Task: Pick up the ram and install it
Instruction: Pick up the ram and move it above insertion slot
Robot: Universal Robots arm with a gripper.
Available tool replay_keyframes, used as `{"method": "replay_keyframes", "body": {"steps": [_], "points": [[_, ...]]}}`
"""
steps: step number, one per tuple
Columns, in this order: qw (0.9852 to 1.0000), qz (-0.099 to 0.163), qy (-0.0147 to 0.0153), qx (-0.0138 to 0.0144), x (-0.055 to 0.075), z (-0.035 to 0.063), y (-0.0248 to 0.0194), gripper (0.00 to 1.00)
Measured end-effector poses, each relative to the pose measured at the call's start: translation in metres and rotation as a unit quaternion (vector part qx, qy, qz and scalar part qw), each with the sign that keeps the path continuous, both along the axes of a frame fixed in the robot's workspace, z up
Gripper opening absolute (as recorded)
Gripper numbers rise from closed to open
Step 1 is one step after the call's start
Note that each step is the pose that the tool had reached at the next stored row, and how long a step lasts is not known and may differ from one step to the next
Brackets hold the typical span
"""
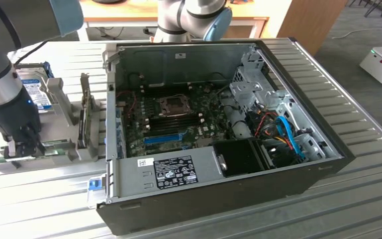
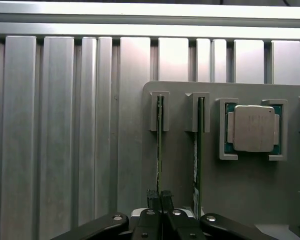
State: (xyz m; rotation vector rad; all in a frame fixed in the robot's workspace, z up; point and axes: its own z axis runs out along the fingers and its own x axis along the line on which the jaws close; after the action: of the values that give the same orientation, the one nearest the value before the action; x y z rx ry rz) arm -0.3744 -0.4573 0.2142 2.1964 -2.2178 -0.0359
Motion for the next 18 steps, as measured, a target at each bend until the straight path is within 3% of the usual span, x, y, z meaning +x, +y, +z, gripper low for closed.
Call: {"method": "replay_keyframes", "body": {"steps": [18], "points": [[1.0000,0.000,0.0000,0.0000,0.000,0.0390,0.0000,0.12]]}}
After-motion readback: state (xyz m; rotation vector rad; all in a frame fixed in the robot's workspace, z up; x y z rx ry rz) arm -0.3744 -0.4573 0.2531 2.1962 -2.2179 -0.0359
